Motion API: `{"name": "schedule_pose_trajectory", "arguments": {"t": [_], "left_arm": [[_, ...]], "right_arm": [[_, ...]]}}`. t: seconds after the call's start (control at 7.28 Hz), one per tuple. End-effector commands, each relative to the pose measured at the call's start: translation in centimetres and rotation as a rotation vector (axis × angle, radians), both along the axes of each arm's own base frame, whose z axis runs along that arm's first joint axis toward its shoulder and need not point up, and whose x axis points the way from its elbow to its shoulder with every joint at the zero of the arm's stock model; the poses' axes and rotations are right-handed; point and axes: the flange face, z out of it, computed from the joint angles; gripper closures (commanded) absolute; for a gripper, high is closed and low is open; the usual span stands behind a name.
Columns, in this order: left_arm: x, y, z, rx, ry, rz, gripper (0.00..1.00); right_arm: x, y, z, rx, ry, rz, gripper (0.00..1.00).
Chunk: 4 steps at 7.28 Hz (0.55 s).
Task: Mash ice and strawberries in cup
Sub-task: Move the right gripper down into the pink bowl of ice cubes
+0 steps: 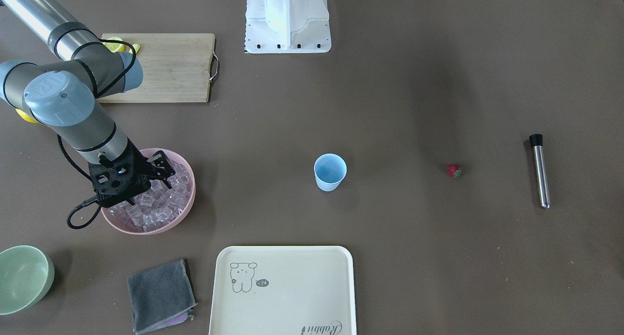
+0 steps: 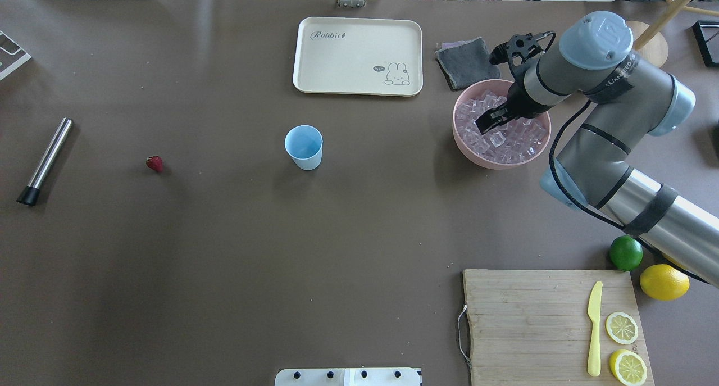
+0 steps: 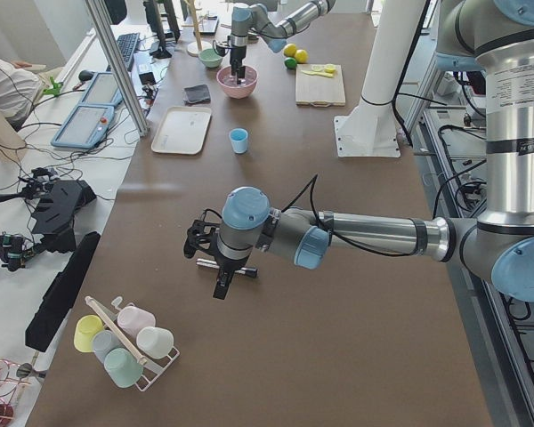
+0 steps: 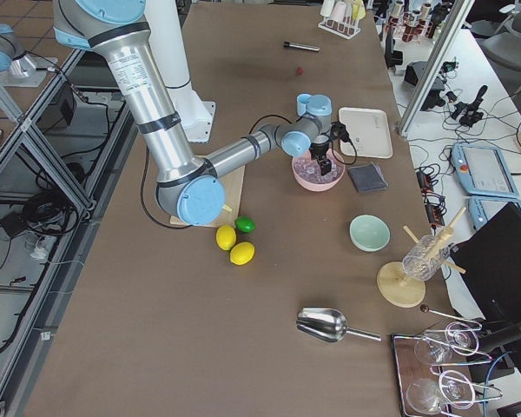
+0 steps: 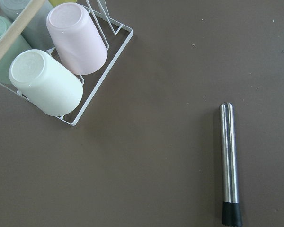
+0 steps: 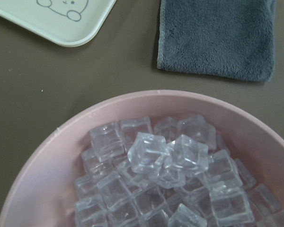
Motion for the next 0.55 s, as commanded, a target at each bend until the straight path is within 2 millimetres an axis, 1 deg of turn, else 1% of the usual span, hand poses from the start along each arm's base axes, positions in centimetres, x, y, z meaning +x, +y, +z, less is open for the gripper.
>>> {"name": "schedule_pose_trajectory", "arguments": {"t": [0.0,0.14,0.27,0.41], "left_arm": [[-0.1,0.0,0.1,0.000,0.000,0.000,0.03],[0.0,0.1,0.1,0.000,0.000,0.001,0.03],[0.0,0.1,0.1,-0.001,0.000,0.001,0.03],[0.0,0.1,0.0,0.000,0.001,0.000,0.03]], "right_arm": [[-0.8,1.4,-0.2,-0.004,-0.004,-0.009,0.10],[-1.5,1.9,-0.2,-0.005,0.005,0.001,0.10],[-1.9,2.2,-0.2,-0.004,0.005,-0.004,0.10],[-1.3,2.8,-0.2,-0.001,0.002,-0.005,0.11]]}}
